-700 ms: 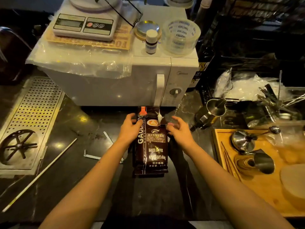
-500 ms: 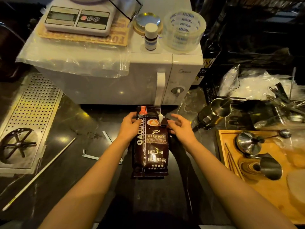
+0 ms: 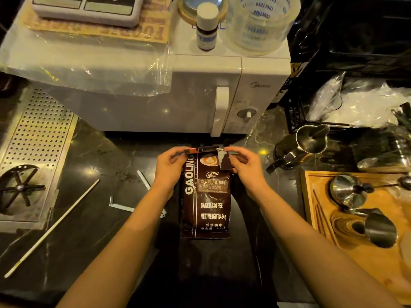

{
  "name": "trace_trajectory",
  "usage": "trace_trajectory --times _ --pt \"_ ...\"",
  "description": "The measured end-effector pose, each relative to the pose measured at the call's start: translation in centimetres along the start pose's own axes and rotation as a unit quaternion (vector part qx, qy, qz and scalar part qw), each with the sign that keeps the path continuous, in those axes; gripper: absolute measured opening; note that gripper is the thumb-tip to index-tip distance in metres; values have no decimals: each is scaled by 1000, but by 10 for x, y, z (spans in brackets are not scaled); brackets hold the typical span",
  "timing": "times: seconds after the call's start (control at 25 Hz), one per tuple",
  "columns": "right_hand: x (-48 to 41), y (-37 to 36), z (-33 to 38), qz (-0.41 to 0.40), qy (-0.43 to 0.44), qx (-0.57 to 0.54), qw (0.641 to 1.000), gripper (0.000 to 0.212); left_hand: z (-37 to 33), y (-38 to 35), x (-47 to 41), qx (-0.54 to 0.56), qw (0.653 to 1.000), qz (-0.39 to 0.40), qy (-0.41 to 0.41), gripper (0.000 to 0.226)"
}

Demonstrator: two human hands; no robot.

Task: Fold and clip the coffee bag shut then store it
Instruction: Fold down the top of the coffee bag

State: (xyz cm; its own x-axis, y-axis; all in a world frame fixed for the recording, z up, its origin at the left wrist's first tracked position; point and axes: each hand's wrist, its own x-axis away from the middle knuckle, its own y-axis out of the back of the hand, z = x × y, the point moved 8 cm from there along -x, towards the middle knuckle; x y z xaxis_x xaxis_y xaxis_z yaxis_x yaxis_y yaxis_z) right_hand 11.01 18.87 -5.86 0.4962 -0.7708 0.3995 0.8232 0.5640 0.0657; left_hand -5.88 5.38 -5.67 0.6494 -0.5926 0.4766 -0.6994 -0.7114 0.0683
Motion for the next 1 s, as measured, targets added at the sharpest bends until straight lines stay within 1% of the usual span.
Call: trace_trajectory --times 0.2,0.36,0.44,0.56,0.64,0.72,0.84,1.0 --pt "15 3 10 -1 32 -15 999 25 -7 5 13 10 1000 6 -17 30" --pt "40 5 26 -5 53 -34 998 25 -22 9 34 34 999 12 -35 33" --pt "57 6 37 -13 71 -41 997 24 -29 12 49 44 998 18 -51 29" --pt "87 8 49 -23 104 -41 993 22 -40 16 75 21 992 38 -122 15" --pt "104 9 52 -29 126 -40 991 23 -47 20 93 9 986 47 -159 13" --pt "119 9 53 -31 144 -38 988 26 -49 22 110 1 982 56 -179 16" --pt "139 11 51 -33 149 -43 987 30 -46 24 132 6 979 70 -190 23" --pt "156 12 46 -39 139 -42 989 25 -39 23 149 -8 975 76 -208 43"
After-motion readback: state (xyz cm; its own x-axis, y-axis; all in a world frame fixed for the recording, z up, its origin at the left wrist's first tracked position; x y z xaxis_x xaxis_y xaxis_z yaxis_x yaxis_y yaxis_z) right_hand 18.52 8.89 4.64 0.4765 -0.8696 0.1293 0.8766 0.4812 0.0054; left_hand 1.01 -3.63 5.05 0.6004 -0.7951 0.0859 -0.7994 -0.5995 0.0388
